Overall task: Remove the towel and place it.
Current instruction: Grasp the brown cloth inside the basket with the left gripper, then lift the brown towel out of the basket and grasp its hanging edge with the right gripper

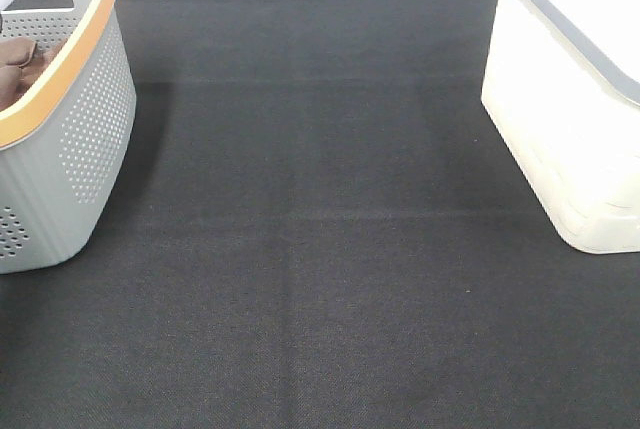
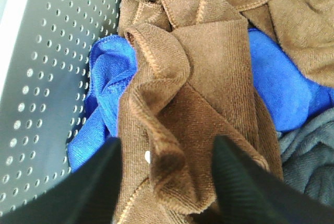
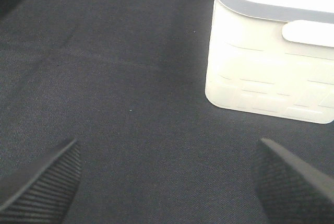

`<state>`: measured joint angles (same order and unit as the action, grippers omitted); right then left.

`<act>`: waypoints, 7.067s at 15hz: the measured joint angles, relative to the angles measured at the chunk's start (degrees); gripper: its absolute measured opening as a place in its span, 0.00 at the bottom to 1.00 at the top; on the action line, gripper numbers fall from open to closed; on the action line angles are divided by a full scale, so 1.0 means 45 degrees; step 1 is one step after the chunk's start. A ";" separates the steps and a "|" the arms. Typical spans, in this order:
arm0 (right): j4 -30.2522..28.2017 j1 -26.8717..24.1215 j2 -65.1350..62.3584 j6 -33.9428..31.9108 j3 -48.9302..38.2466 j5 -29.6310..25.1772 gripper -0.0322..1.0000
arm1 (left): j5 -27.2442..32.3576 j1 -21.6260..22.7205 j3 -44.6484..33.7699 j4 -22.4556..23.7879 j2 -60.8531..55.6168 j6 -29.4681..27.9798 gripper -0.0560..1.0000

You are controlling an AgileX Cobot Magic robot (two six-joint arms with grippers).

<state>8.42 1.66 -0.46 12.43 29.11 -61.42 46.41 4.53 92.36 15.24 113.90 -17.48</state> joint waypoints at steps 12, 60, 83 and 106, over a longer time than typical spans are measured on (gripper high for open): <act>0.0000 0.0000 0.0000 0.0000 0.0000 0.0000 0.84 | 0.0382 0.0000 0.0038 0.0624 0.0535 0.0038 0.32; 0.6404 0.9027 1.5623 0.6086 0.8327 0.5258 0.55 | -0.4253 -0.4775 0.1872 -0.8543 -0.6914 0.3985 0.05; 0.6621 0.9511 1.9124 0.6175 0.8340 0.9282 0.55 | -0.6277 -0.8925 0.1872 -0.8480 -0.3782 0.5666 0.05; 0.1082 0.9511 1.9124 -0.0624 0.6277 1.3102 0.70 | -0.6252 -0.8925 0.1872 -0.6812 -0.4049 0.5653 0.05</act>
<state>13.29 44.46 85.60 9.63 57.35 -2.46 18.28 -35.64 100.78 -15.41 95.68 7.96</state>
